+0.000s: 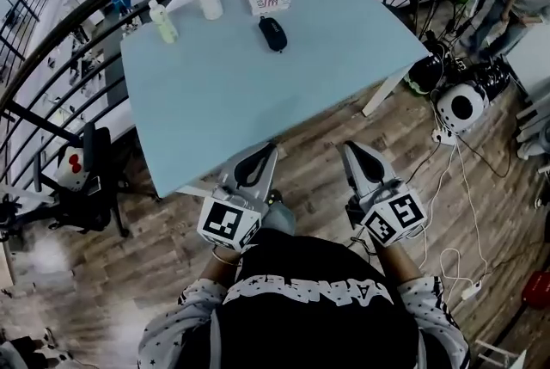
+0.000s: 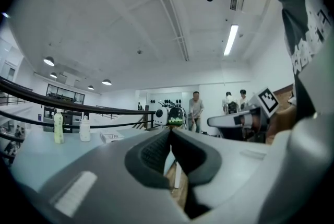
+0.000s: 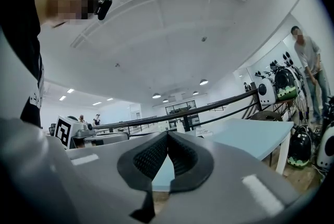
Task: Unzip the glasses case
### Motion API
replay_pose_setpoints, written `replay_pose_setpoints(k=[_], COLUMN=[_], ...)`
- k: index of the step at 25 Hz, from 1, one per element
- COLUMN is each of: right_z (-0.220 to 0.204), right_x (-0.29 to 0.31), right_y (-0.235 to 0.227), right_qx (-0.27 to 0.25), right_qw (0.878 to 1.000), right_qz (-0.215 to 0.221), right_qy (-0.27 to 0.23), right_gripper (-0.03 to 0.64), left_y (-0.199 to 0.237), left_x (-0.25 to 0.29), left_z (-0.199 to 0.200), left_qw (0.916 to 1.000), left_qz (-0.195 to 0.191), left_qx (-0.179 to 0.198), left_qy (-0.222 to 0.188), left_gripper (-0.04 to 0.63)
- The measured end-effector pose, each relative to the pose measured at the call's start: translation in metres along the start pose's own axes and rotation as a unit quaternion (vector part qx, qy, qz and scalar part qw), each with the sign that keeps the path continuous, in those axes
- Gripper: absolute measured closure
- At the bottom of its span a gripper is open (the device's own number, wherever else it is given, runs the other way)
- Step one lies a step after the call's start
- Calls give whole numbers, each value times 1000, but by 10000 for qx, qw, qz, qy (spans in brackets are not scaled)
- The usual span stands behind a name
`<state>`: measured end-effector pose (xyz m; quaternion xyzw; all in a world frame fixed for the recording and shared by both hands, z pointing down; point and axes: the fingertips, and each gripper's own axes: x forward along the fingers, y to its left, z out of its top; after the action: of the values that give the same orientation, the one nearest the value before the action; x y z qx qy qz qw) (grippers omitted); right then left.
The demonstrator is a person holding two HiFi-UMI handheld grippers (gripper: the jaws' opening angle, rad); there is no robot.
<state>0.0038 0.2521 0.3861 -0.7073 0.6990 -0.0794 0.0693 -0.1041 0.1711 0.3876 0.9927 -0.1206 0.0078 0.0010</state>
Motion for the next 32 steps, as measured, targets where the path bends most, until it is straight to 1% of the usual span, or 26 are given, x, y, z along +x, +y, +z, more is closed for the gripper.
replay_pose_setpoints(k=[4, 8, 11, 17, 23, 29, 32], right_z=[5, 12, 18, 27, 25, 24, 23], right_x=[24, 53, 79, 127, 175, 205, 217], right_y=[-20, -29, -34, -43, -57, -70, -73], right_qx=[13, 32, 4, -52, -22, -99, -129], right_qw=[9999, 9998, 9997, 9996, 9994, 9989, 9987], right_qz=[-76, -131, -100, -64, -130, -182, -191], right_qy=[78, 124, 206, 266, 329, 416, 465], right_gripper=[629, 629, 629, 629, 627, 627, 626], left_y=[21, 46, 68, 118, 167, 197, 209], left_x=[26, 45, 58, 75, 94, 112, 116], left_z=[2, 5, 12, 17, 12, 9, 7], left_qw=[10000, 9999, 9998, 9999, 9997, 9994, 9994], left_qz=[-23, -74, -73, 65, 155, 128, 135], left_qx=[-51, -107, -168, -158, -195, -282, -293], left_qy=[-10, 46, -4, -17, 2, -124, -122], left_gripper=[595, 595, 595, 595, 595, 595, 595])
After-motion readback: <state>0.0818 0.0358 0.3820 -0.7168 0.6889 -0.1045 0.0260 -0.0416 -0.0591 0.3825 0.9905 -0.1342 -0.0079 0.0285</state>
